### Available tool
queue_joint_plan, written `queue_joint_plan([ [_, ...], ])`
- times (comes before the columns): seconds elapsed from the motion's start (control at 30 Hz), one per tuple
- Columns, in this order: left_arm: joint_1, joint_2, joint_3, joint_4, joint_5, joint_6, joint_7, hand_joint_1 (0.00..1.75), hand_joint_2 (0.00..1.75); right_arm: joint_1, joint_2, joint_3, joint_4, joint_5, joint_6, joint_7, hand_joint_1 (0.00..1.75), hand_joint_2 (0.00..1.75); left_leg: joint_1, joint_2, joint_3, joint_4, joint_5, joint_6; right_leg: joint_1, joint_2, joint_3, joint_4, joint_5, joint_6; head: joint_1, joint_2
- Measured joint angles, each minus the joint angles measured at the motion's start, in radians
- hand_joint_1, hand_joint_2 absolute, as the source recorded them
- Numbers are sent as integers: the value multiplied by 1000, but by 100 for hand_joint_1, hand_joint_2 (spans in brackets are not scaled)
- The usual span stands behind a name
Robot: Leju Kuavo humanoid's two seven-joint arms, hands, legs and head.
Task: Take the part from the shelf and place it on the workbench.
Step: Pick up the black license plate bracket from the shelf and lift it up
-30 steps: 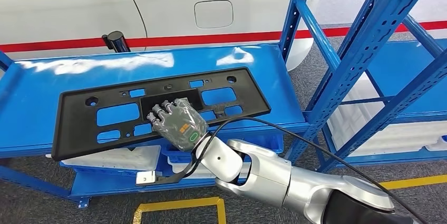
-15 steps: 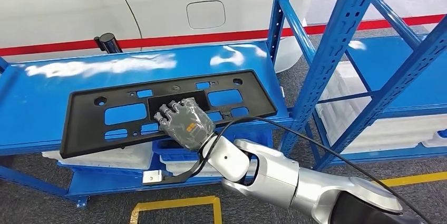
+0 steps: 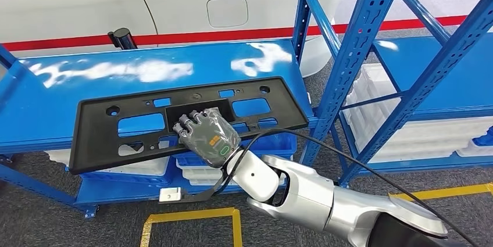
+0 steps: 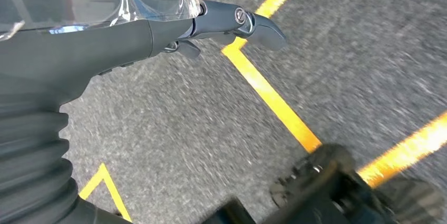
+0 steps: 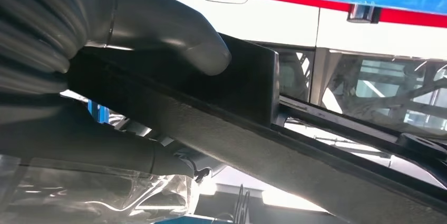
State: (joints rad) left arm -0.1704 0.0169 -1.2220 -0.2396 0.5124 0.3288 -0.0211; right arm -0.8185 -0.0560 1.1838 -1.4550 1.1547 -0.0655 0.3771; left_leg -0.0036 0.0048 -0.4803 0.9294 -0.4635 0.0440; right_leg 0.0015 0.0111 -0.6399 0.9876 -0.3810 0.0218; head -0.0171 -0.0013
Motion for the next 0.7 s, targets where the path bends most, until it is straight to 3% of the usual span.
queue_joint_plan([
  [0.07,-4,3,0,0,1,3,0,0,175,0,-4,-1,-7,0,3,2,175,175,8,2,-9,-3,15,7,-4,-1,-34,80,-58,13,2,0],
  [0.13,-6,4,0,0,1,4,-1,0,175,1,-7,-2,-12,0,6,3,175,175,12,3,-21,-3,24,10,-11,-2,-84,215,-133,27,3,0],
  [0.17,-6,4,0,0,1,4,-1,0,175,2,-8,-1,-14,0,6,3,175,175,14,3,-27,-2,28,7,-15,-2,-98,261,-151,32,3,0],
  [0.2,-6,4,0,0,1,3,-1,0,175,3,-8,-1,-15,0,7,3,175,175,18,3,-31,-2,32,4,-19,-3,-93,271,-150,37,3,0],
  [0.23,-6,4,0,0,1,3,0,0,175,3,-9,-1,-15,-1,6,3,175,175,22,3,-35,-1,34,0,-24,-4,-68,240,-132,42,3,0],
  [0.3,-6,4,0,0,1,2,-1,0,175,2,-10,-2,-19,-3,6,4,175,175,28,2,-39,5,36,-10,-32,-6,20,102,-81,53,4,0],
  [0.33,-7,3,0,0,1,2,-1,0,175,1,-10,-2,-22,-6,6,4,175,175,28,2,-44,13,36,-16,-34,-6,53,42,-65,53,4,0],
  [0.4,-8,1,0,0,0,3,-1,0,175,0,-11,-4,-27,-16,6,7,175,175,26,1,-59,23,39,-30,-31,-4,69,-4,-59,44,4,0],
  [0.5,-8,-1,0,0,-2,3,-1,0,175,-2,-14,-6,-30,-27,10,14,175,175,31,2,-76,36,34,-46,-28,-3,50,-1,-47,18,4,0],
  [0.57,-10,-1,0,0,-2,3,-1,0,175,-6,-15,-7,-34,-33,13,20,175,175,34,1,-109,112,-23,-51,-30,-4,40,-3,-36,1,3,0],
  [0.63,-12,-1,0,0,-2,3,-1,0,175,-9,-17,-7,-38,-39,13,26,175,175,34,1,-162,253,-104,-54,-26,-5,26,-3,-26,-9,3,0],
  [0.67,-14,-1,0,0,-2,3,-1,0,175,-9,-18,-7,-39,-41,13,28,175,175,33,1,-179,310,-128,-54,-23,-5,19,-3,-21,-11,3,0],
  [0.7,-15,0,0,0,-2,3,-1,0,175,-10,-20,-7,-40,-43,13,30,175,175,32,1,-180,330,-135,-52,-21,-5,11,-3,-14,-12,3,0],
])
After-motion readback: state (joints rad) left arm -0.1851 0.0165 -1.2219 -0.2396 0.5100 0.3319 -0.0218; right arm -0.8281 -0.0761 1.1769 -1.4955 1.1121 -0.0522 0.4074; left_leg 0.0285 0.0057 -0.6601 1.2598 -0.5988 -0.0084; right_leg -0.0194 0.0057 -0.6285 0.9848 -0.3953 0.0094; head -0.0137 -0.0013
